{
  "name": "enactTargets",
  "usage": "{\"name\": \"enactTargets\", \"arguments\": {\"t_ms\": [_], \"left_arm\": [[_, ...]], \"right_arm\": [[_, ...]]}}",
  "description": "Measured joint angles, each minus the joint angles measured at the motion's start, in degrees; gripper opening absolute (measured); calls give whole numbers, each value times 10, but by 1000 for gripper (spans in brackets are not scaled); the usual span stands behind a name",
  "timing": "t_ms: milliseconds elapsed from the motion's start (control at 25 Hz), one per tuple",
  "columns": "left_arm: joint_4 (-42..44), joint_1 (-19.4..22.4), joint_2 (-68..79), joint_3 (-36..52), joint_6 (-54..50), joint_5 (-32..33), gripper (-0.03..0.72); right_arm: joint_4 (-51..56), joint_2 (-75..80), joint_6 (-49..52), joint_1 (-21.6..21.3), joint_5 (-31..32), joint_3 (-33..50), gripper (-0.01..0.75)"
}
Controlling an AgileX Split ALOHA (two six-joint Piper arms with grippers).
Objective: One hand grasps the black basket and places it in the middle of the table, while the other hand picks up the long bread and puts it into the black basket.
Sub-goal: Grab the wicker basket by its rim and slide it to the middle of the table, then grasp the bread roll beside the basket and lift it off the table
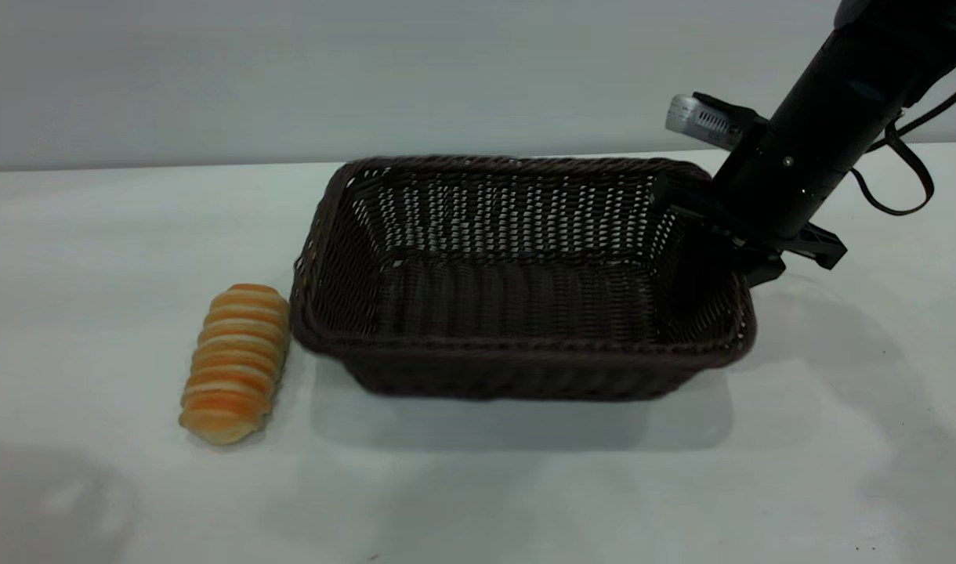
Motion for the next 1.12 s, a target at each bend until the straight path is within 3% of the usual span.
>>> {"name": "enactTargets", "arguments": {"t_ms": [320, 680, 880, 1120], "left_arm": [[-4, -24, 140, 0, 0, -96, 580], [-9, -88, 279, -6, -4, -205, 580], [-10, -94, 363, -11, -5, -266, 580], [-10, -109, 477, -85, -16, -283, 580]], "right_arm": [[-22, 0, -31, 0, 28, -1, 148], [-33, -32, -31, -2, 27, -1, 441], [-65, -131, -20, -31, 80, -1, 464], [-77, -286, -15, -38, 176, -1, 440]]}}
